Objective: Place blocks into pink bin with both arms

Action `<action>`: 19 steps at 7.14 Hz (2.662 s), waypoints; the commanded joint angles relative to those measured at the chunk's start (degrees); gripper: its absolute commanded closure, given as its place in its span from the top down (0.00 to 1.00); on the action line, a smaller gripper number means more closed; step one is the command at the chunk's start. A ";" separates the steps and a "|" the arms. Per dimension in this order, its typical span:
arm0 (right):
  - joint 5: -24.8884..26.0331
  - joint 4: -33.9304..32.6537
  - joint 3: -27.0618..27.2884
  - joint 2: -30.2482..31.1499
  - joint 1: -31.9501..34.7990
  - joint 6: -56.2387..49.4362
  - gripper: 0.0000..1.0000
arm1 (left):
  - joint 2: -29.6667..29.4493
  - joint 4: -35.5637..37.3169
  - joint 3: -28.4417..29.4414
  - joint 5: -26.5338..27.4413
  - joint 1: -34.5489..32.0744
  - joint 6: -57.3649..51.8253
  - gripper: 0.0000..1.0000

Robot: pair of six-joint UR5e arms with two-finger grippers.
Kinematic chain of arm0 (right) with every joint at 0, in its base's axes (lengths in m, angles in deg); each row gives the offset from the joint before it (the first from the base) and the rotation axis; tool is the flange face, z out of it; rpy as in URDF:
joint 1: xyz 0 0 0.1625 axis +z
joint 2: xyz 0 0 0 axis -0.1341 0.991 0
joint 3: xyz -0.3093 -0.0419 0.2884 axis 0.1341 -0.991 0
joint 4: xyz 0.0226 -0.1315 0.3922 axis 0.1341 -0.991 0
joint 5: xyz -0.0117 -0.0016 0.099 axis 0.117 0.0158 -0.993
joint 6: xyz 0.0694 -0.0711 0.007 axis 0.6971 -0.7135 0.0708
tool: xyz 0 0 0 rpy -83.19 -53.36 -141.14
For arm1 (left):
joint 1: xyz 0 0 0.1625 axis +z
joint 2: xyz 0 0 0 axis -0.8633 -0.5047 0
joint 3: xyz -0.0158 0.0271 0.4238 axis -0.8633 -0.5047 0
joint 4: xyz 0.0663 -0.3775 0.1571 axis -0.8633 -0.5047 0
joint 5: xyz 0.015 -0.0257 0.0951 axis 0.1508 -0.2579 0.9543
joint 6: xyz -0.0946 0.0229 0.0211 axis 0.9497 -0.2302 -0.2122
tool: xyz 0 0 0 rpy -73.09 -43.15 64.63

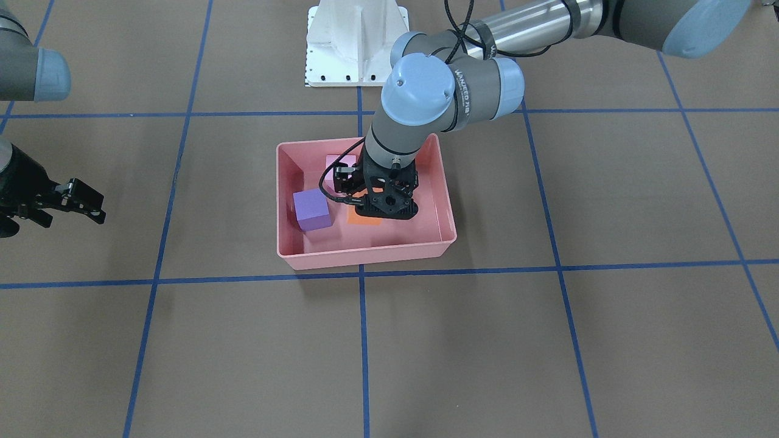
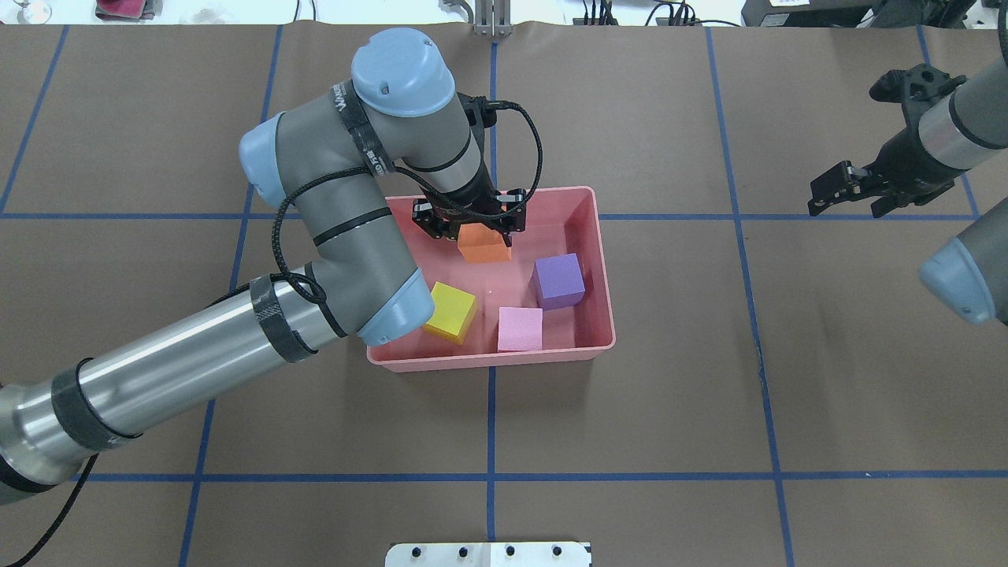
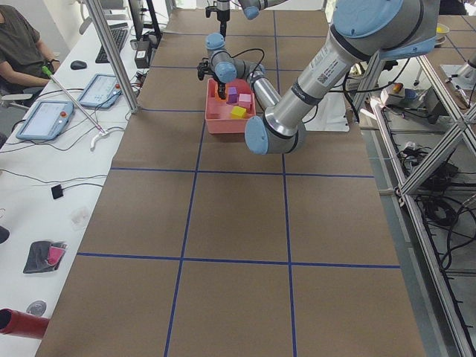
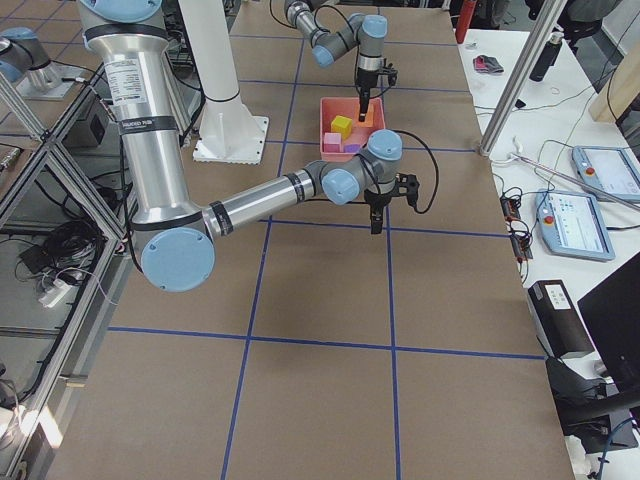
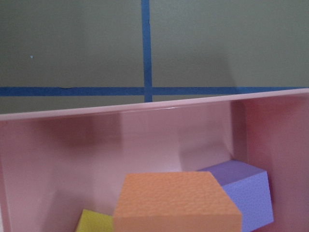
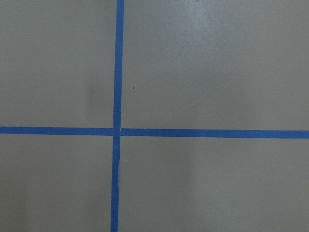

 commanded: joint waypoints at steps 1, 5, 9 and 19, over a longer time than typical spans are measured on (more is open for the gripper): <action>0.00 0.00 0.06 0.01 0.00 0.02 0.99 | -0.62 -2.49 3.41 0.53 0.49 -0.28 0.14; 0.00 0.00 -0.03 0.01 0.00 0.02 0.99 | -0.36 -4.25 5.09 4.22 1.72 -0.37 0.93; -0.78 -0.52 -0.81 -0.08 5.06 -5.47 0.99 | 7.14 2.21 -13.00 3.61 -3.44 -0.98 0.98; -7.12 -2.98 -14.79 2.21 22.15 -30.30 0.99 | 44.20 6.91 -9.25 -16.80 -48.81 -61.14 0.99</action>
